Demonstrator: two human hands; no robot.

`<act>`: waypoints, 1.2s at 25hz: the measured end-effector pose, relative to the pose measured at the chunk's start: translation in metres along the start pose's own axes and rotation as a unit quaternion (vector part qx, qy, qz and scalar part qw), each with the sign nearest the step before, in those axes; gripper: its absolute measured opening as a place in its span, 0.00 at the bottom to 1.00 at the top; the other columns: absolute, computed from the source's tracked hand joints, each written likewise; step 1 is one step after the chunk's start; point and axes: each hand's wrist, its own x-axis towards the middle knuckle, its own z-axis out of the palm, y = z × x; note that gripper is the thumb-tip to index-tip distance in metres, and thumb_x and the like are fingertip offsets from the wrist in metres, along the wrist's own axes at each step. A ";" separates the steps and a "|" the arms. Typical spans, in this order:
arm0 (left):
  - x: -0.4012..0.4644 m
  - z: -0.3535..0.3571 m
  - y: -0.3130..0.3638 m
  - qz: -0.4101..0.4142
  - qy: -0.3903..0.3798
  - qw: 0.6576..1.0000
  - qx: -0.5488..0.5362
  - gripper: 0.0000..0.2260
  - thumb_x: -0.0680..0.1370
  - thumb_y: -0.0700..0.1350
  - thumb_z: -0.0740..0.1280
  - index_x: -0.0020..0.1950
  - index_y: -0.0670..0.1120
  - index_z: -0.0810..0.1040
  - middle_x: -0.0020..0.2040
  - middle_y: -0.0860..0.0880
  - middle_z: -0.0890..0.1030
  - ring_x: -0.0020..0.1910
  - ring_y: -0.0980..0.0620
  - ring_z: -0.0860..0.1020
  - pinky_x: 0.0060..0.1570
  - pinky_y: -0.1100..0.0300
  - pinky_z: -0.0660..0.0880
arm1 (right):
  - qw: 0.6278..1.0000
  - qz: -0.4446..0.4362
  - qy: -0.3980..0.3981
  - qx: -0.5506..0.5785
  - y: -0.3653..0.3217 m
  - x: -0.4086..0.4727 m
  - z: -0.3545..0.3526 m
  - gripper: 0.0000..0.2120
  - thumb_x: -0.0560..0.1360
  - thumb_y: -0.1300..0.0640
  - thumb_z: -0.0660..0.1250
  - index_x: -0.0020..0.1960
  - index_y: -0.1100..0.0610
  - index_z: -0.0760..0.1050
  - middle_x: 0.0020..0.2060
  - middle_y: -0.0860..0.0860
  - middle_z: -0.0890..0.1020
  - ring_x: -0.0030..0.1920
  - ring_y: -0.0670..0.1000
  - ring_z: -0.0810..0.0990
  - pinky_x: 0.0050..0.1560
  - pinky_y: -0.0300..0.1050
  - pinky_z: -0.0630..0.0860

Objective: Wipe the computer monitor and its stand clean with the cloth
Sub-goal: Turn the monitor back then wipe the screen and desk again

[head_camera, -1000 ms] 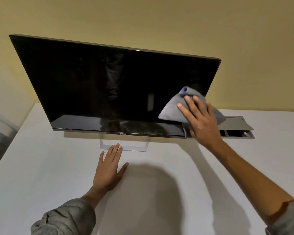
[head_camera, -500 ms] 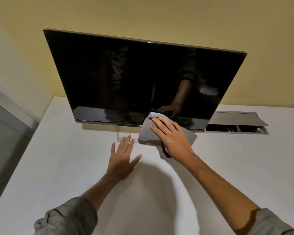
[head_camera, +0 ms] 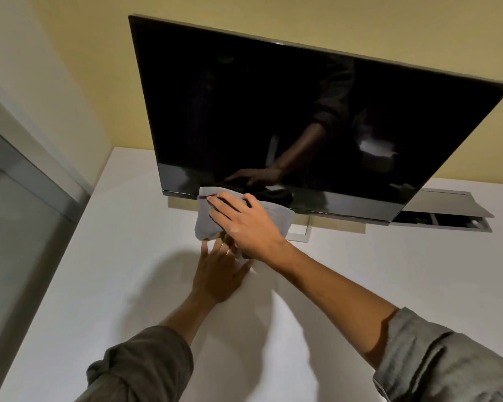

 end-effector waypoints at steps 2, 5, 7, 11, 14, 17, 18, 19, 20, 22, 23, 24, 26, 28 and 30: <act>-0.005 -0.003 0.002 0.004 0.034 0.999 -0.034 0.27 0.80 0.63 0.50 0.70 0.50 0.73 0.67 0.47 0.77 0.69 0.46 0.71 0.72 0.44 0.61 | 1.000 -0.017 0.012 -0.010 -0.018 0.026 0.000 0.23 0.76 0.62 0.64 0.71 0.57 0.68 0.74 0.55 0.66 0.74 0.56 0.61 0.65 0.55 0.64; -0.013 -0.013 0.006 -0.009 0.072 0.988 -0.140 0.23 0.77 0.55 0.65 0.66 0.42 0.75 0.59 0.39 0.81 0.59 0.38 0.79 0.59 0.45 0.75 | 0.999 -0.032 0.030 0.015 -0.043 0.060 0.005 0.21 0.76 0.65 0.64 0.68 0.60 0.70 0.70 0.56 0.70 0.71 0.57 0.65 0.62 0.54 0.67; -0.016 -0.019 0.008 -0.038 0.085 0.974 -0.208 0.24 0.74 0.47 0.72 0.66 0.38 0.75 0.58 0.37 0.81 0.58 0.41 0.79 0.59 0.47 0.73 | 0.997 -0.040 0.033 0.048 -0.054 0.076 0.007 0.21 0.76 0.66 0.61 0.69 0.62 0.69 0.69 0.58 0.71 0.69 0.58 0.67 0.60 0.55 0.70; -0.016 -0.030 0.011 -0.045 0.050 0.957 -0.281 0.23 0.80 0.53 0.63 0.74 0.49 0.66 0.66 0.47 0.75 0.65 0.47 0.74 0.67 0.55 0.67 | 0.980 -0.014 0.154 0.122 -0.058 0.084 0.021 0.18 0.76 0.66 0.61 0.65 0.68 0.73 0.59 0.62 0.78 0.57 0.62 0.78 0.52 0.54 0.79; -0.017 -0.032 0.011 -0.035 0.055 0.955 -0.289 0.27 0.80 0.54 0.62 0.77 0.55 0.57 0.70 0.54 0.67 0.69 0.54 0.65 0.71 0.56 0.60 | 0.987 0.018 0.147 0.062 -0.050 0.081 0.027 0.25 0.68 0.64 0.76 0.64 0.65 0.75 0.56 0.59 0.79 0.51 0.57 0.77 0.42 0.45 0.77; -0.016 -0.025 0.007 -0.022 0.060 0.958 -0.280 0.29 0.79 0.55 0.63 0.76 0.58 0.52 0.75 0.54 0.62 0.74 0.55 0.60 0.72 0.61 0.54 | 0.995 0.089 0.048 0.026 -0.052 0.080 0.015 0.38 0.61 0.62 0.82 0.68 0.58 0.72 0.52 0.56 0.77 0.43 0.53 0.74 0.31 0.41 0.66; -0.015 -0.028 0.009 -0.032 0.056 0.957 -0.281 0.28 0.80 0.55 0.62 0.76 0.56 0.54 0.74 0.56 0.61 0.72 0.64 0.57 0.71 0.68 0.52 | 0.993 0.104 0.042 0.022 -0.056 0.081 0.015 0.38 0.61 0.61 0.82 0.69 0.57 0.72 0.51 0.55 0.77 0.42 0.52 0.74 0.29 0.40 0.64; -0.014 -0.026 0.009 -0.051 0.039 0.954 -0.293 0.25 0.81 0.52 0.62 0.76 0.53 0.58 0.71 0.58 0.62 0.67 0.75 0.56 0.66 0.78 0.50 | 0.993 0.109 0.047 0.022 -0.059 0.082 0.014 0.37 0.62 0.60 0.81 0.69 0.57 0.72 0.49 0.55 0.77 0.40 0.52 0.74 0.28 0.40 0.64; -0.013 -0.024 0.010 -0.068 0.020 0.945 -0.318 0.21 0.82 0.48 0.61 0.74 0.51 0.61 0.67 0.59 0.65 0.59 0.84 0.58 0.58 0.86 0.52 | 0.992 0.109 0.056 0.020 -0.062 0.084 0.015 0.35 0.64 0.59 0.80 0.69 0.56 0.73 0.46 0.55 0.78 0.37 0.52 0.75 0.27 0.40 0.65; -0.015 -0.033 0.016 -0.083 -0.009 0.944 -0.318 0.17 0.83 0.43 0.61 0.71 0.51 0.63 0.57 0.62 0.65 0.50 0.77 0.67 0.47 0.89 0.56 | 0.993 0.106 0.055 -0.001 -0.068 0.084 0.018 0.31 0.65 0.56 0.79 0.67 0.54 0.75 0.42 0.53 0.80 0.34 0.50 0.76 0.26 0.39 0.66; -0.017 -0.038 0.018 -0.080 -0.019 0.948 -0.307 0.17 0.83 0.43 0.61 0.71 0.48 0.64 0.55 0.60 0.64 0.51 0.70 0.67 0.43 0.89 0.57 | 0.993 0.107 0.048 -0.011 -0.070 0.085 0.019 0.30 0.65 0.55 0.79 0.66 0.53 0.77 0.41 0.52 0.81 0.32 0.49 0.77 0.26 0.38 0.67; -0.018 -0.030 0.014 -0.075 -0.015 0.951 -0.301 0.15 0.82 0.44 0.62 0.69 0.47 0.66 0.55 0.59 0.64 0.55 0.65 0.67 0.41 0.88 0.58 | 0.993 0.108 0.043 -0.011 -0.071 0.084 0.018 0.29 0.64 0.54 0.79 0.64 0.53 0.78 0.39 0.52 0.82 0.30 0.48 0.77 0.26 0.38 0.69; -0.015 -0.008 0.007 -0.113 -0.024 0.941 -0.319 0.13 0.82 0.49 0.64 0.64 0.49 0.68 0.55 0.58 0.66 0.59 0.59 0.69 0.41 0.88 0.58 | 0.992 0.120 0.046 -0.009 -0.074 0.079 0.010 0.28 0.66 0.52 0.78 0.65 0.55 0.77 0.41 0.52 0.83 0.31 0.48 0.79 0.30 0.38 0.74; -0.014 -0.001 0.006 -0.128 -0.014 0.944 -0.305 0.15 0.81 0.53 0.65 0.64 0.49 0.68 0.56 0.58 0.67 0.59 0.58 0.70 0.42 0.88 0.57 | 0.989 0.145 -0.011 0.010 -0.074 0.074 -0.002 0.30 0.75 0.53 0.70 0.74 0.57 0.65 0.51 0.55 0.81 0.41 0.51 0.81 0.36 0.41 0.73; -0.014 -0.005 0.008 -0.135 -0.035 0.948 -0.287 0.18 0.81 0.56 0.62 0.67 0.50 0.66 0.58 0.59 0.66 0.57 0.61 0.65 0.46 0.83 0.60 | 0.984 0.167 -0.038 0.046 -0.069 0.071 -0.009 0.32 0.77 0.55 0.67 0.76 0.57 0.55 0.58 0.57 0.77 0.47 0.53 0.80 0.37 0.44 0.68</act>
